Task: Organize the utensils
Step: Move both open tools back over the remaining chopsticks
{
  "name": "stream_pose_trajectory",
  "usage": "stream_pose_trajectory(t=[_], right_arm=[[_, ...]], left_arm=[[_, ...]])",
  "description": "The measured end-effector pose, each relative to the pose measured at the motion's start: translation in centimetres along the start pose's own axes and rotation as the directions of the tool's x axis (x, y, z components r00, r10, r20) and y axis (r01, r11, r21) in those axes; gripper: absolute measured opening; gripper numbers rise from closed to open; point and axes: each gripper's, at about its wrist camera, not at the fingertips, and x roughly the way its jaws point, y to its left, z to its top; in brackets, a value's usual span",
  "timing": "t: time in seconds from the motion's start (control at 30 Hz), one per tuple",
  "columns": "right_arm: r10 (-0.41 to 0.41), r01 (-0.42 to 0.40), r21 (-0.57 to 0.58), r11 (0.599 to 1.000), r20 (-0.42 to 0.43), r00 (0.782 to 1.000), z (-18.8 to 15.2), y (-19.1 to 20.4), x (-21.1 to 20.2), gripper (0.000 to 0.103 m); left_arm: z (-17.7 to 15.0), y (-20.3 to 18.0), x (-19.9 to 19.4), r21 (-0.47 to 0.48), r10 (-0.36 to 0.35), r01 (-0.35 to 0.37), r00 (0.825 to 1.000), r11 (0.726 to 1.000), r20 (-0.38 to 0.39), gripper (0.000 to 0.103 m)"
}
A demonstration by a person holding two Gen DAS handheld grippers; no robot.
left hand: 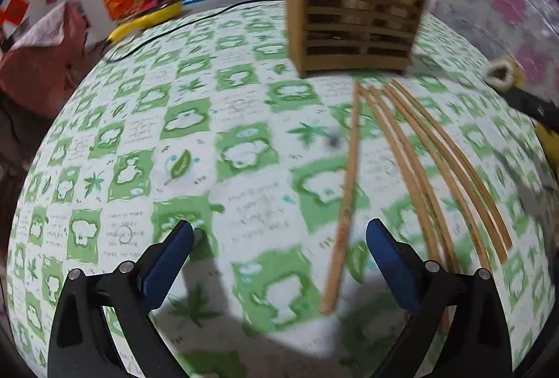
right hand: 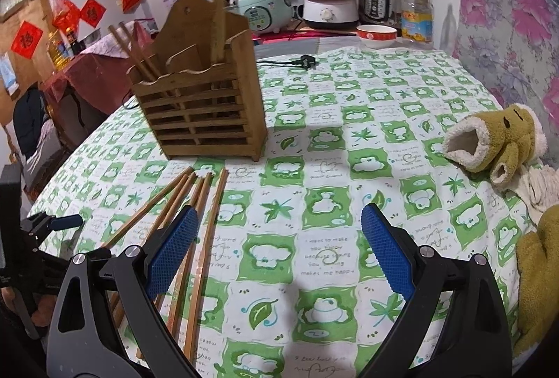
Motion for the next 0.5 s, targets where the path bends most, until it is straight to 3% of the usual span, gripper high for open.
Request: stream_pose_trajectory(t=[0.17,0.5], right_arm=[[0.05,-0.053,-0.07,0.996,-0.05,0.998,-2.2,1.6,-0.5,0.09],[0.071,-0.115,-0.243,0.963,-0.184,0.98,-8.0,4.3,-2.8,0.062]], left_arm=[[-0.8,-1.7,-0.6,0.085,0.036,-0.037,0.999,0.996,0.02,0.097],[-1.9,-1.3,-1.2,0.078,0.033,-0.033,0.999,0.996,0.009,0.097]])
